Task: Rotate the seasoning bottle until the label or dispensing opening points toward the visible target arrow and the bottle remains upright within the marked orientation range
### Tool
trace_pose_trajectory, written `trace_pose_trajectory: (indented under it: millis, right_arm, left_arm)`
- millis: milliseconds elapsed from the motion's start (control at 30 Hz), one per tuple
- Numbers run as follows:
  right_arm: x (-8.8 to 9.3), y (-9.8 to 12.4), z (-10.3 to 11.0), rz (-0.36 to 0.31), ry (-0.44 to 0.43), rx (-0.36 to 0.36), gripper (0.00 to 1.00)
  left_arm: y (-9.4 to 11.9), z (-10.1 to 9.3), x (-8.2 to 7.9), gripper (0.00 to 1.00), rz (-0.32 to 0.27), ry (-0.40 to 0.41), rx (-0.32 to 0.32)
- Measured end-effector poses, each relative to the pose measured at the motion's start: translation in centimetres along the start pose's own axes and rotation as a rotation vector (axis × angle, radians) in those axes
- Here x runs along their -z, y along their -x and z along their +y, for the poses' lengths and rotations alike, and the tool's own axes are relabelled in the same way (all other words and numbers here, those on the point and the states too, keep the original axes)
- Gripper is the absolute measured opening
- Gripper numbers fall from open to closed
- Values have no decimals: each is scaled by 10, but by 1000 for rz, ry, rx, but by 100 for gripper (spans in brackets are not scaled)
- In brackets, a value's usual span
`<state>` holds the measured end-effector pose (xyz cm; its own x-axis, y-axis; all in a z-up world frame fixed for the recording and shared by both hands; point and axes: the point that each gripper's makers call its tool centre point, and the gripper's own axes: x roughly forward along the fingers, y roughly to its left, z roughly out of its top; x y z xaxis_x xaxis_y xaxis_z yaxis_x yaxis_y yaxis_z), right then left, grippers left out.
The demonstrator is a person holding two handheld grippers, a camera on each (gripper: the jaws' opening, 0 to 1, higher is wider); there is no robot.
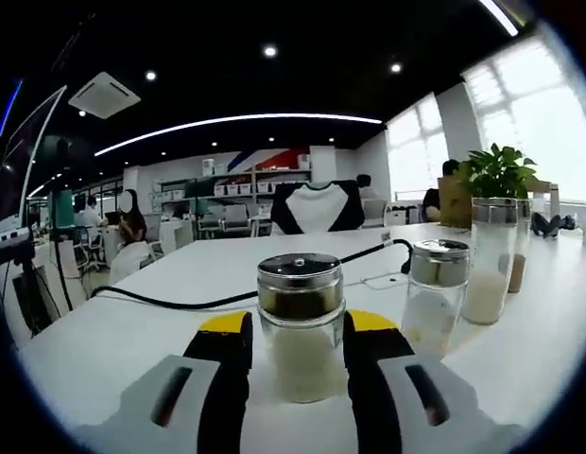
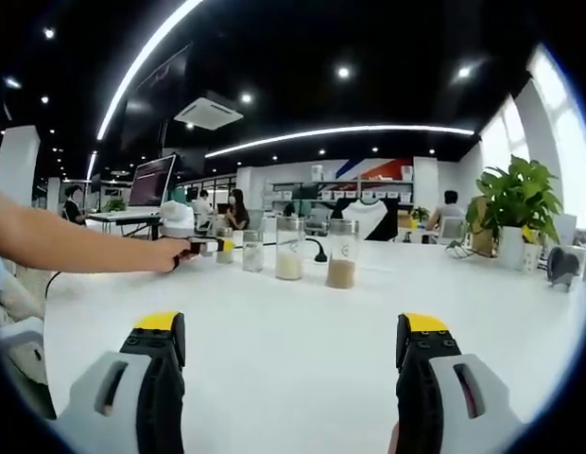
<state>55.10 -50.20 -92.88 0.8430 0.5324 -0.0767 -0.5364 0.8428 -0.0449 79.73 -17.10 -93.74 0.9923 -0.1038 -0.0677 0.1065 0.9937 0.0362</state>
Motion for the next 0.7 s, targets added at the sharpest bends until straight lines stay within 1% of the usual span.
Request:
trace_pose_trajectory:
  millis: [167, 267, 400, 433, 500, 567, 667, 700]
  right_arm:
    - [2, 0, -1, 3, -5, 0, 93]
    - [4, 2, -1, 7, -6, 3, 93]
    - [4, 4, -4, 0, -19, 8, 93]
    - [4, 4, -5, 0, -21, 9, 93]
    - [3, 3, -5, -2, -23, 11, 92]
    - [3, 3, -4, -2, -21, 8, 92]
    - [4, 1, -2, 3, -18, 4, 92]
    - [5, 1, -2, 5, -18, 4, 92]
  left_arm:
    - [-4, -1, 1, 40, 6, -1, -1]
    - [-5, -3, 2, 36, 6, 5, 14]
    - [-5, -2, 2, 36, 9, 2, 15]
    - [-5, 0, 2, 36, 14, 0, 7]
    - [-4, 0, 2, 36, 17, 26, 18]
    - [-3, -1, 2, 36, 19, 10, 26]
    - [-2, 2, 2, 35, 28, 12, 18]
    - [-2, 3, 2, 35, 27, -6, 16]
